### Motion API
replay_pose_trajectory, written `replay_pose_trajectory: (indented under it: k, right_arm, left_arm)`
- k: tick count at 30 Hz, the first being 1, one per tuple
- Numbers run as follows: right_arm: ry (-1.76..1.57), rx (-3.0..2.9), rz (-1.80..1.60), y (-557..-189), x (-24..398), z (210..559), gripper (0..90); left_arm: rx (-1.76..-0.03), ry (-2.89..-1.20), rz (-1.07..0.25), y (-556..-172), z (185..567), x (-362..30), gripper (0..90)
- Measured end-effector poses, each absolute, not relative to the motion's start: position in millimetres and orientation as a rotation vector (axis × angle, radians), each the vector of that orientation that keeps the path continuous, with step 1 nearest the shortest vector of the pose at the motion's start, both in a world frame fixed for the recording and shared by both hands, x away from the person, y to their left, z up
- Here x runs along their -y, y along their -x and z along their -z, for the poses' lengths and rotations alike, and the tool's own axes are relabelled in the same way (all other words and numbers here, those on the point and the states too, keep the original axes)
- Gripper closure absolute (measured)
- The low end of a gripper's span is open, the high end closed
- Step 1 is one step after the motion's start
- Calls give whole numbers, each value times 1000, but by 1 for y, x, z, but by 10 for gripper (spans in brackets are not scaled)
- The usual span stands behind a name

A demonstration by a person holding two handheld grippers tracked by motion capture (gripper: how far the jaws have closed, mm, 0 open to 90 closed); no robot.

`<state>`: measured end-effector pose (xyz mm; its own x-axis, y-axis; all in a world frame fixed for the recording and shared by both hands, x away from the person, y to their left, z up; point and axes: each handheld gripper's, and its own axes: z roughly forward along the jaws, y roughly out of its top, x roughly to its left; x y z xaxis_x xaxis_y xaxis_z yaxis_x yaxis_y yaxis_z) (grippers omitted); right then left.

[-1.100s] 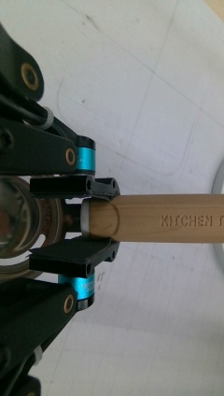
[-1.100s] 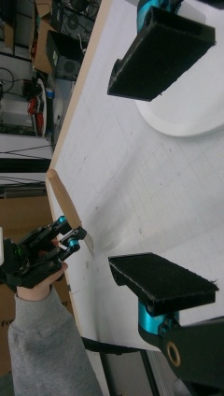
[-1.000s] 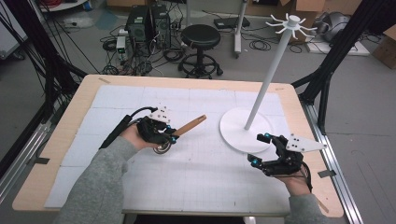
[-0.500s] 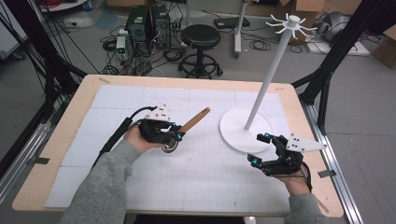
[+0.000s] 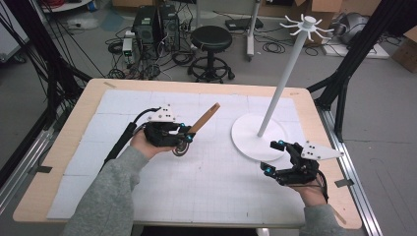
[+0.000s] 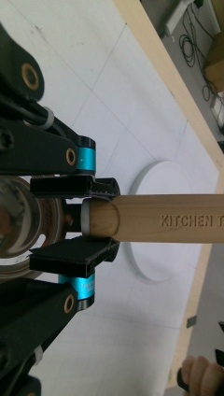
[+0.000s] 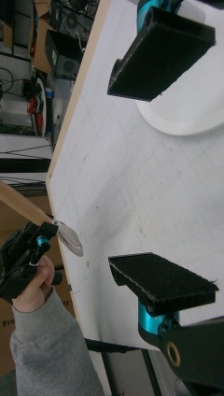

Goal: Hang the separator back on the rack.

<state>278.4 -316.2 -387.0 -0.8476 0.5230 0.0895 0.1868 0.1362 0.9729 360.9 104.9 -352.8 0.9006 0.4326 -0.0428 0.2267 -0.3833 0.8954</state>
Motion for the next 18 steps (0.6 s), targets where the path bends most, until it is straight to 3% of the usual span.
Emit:
replay_pose_trajectory:
  k: [18]
  right_arm:
    - [-694,-2132,-1782,-279,318,387,146]
  left_arm:
    - [-438,-1846,-203,-362,323,-89,694]
